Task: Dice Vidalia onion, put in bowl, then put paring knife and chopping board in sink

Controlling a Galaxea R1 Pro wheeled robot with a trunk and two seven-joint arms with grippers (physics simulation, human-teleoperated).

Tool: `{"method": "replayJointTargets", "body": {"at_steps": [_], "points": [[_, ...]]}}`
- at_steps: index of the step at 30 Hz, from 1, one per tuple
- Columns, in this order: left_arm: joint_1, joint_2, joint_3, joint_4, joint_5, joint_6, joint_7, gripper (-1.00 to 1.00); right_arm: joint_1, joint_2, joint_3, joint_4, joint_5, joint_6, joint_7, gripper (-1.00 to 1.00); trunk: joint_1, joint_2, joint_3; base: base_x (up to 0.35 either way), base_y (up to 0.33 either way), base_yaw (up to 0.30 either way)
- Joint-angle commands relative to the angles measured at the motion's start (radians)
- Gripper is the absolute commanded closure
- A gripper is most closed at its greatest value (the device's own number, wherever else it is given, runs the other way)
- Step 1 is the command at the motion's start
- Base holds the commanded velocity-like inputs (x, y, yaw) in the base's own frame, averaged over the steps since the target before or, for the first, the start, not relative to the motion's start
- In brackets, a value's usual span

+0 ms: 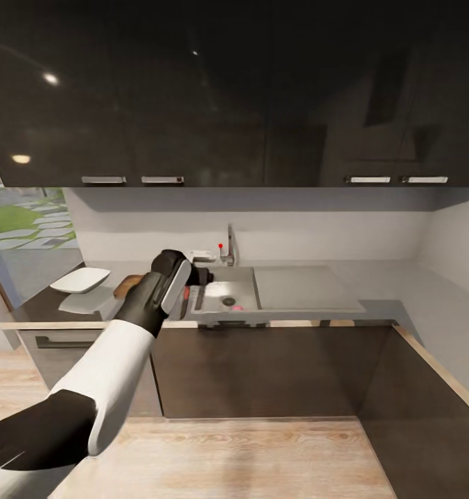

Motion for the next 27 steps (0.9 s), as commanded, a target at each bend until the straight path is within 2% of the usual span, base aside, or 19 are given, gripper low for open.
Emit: {"method": "replayJointTargets", "body": {"at_steps": [1,15,27], "points": [[-0.008,0.002,-0.002,0.01,0.02,0.003,0.019,-1.0,0.0,0.001,-0.004,0.0,0.01,0.0,-0.007,-1.0,0.0,-0.001,-0.001,0.0,0.0,0.0],[-0.012,0.011,-0.01,0.025,0.031,0.008,0.025,-1.0,0.0,0.002,-0.002,0.039,0.009,-0.006,-0.009,-1.0,0.0,-0.001,-0.001,0.001,0.0,0.0],[-0.012,0.01,-0.011,0.084,0.031,0.006,0.026,-1.0,0.0,0.002,0.001,0.046,0.009,-0.008,-0.009,-1.0,0.0,-0.001,-0.001,0.25,-0.129,0.0]]}}
